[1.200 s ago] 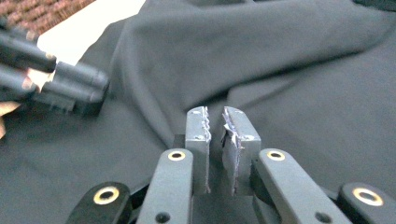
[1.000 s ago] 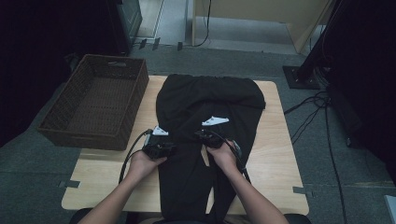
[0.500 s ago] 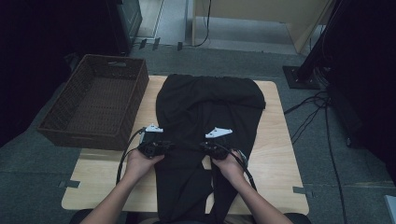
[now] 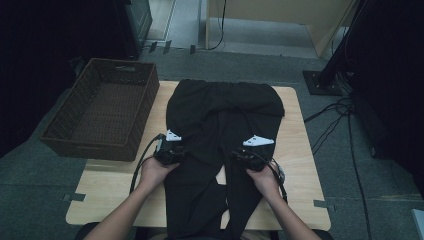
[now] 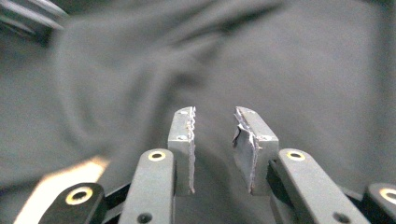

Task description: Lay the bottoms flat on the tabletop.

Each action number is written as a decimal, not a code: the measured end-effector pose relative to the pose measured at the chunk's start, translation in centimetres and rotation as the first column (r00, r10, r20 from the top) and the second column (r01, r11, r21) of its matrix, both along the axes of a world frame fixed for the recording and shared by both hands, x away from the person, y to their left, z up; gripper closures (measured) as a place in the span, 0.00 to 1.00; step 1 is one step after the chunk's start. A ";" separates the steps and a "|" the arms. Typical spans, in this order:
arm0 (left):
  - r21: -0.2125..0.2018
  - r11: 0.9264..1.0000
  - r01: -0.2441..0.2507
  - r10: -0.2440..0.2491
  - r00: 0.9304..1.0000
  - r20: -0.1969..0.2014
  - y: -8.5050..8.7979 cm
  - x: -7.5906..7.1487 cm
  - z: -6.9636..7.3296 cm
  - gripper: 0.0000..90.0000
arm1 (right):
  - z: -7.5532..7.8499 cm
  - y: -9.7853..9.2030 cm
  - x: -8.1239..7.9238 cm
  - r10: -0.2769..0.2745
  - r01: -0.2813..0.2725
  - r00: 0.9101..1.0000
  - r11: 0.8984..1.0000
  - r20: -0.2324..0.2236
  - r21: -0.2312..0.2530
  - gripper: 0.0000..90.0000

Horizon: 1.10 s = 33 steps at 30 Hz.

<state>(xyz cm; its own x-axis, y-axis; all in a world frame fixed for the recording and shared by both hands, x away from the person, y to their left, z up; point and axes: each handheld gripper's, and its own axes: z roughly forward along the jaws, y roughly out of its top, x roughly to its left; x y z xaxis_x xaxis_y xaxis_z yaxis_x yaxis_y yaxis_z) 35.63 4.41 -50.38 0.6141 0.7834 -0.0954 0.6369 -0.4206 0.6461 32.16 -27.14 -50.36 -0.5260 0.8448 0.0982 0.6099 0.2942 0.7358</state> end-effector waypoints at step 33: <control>-0.108 0.994 0.017 -0.020 0.999 -0.032 -2.6 1.6 0.3 0.69 | -0.8 -2.3 2.1 -0.119 0.118 0.992 0.993 0.047 0.014 0.73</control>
<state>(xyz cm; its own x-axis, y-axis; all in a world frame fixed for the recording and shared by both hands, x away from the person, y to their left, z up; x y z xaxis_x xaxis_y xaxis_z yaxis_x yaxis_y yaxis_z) 37.21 1.84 -50.09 0.6235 0.7562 -0.1986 0.6513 -0.3617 0.6671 34.29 -29.42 -51.19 -0.4266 0.9004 0.0855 0.6041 0.2133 0.7679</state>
